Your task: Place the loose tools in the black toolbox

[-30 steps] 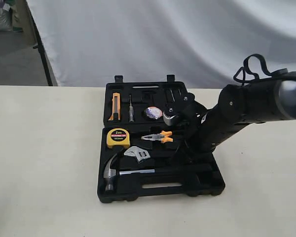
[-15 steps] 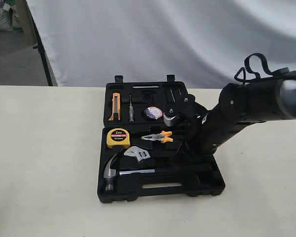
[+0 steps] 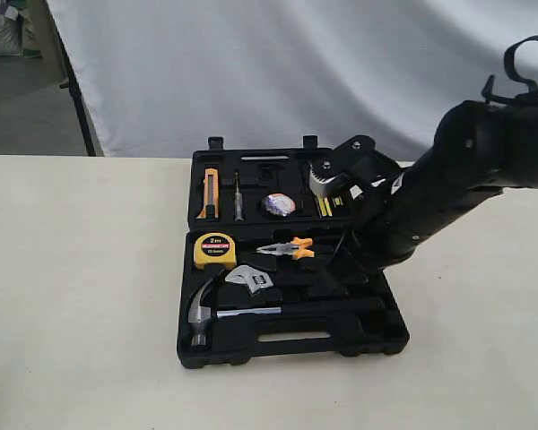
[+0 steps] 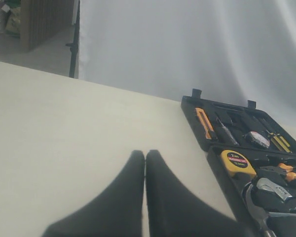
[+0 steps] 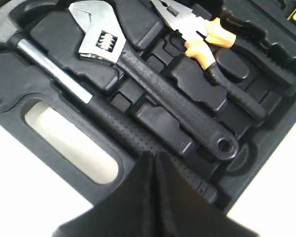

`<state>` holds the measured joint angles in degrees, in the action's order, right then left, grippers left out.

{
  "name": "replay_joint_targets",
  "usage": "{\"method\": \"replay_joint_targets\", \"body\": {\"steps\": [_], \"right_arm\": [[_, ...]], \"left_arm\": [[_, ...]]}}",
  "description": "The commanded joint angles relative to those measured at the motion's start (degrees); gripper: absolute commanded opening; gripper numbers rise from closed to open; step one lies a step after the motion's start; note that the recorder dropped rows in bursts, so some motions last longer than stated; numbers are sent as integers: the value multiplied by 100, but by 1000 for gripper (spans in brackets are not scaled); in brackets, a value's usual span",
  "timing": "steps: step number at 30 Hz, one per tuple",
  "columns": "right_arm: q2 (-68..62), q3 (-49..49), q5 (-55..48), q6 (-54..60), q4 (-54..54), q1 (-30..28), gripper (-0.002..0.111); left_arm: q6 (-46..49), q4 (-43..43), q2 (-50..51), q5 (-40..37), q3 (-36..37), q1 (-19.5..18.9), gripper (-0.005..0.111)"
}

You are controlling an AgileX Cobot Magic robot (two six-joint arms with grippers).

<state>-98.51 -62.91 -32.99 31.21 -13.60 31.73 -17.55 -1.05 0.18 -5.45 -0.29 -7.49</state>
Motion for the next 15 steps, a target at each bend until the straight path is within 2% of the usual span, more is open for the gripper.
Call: {"method": "replay_joint_targets", "body": {"steps": [1,15], "right_arm": [[364,249,69,-43,20,-34,-1],[1549,1100,725,-30,-557,-13,-1]], "left_arm": [[-27,-25,-18,41,-15,-145,1],[-27,-25,-18,41,-15,-145,1]]}}
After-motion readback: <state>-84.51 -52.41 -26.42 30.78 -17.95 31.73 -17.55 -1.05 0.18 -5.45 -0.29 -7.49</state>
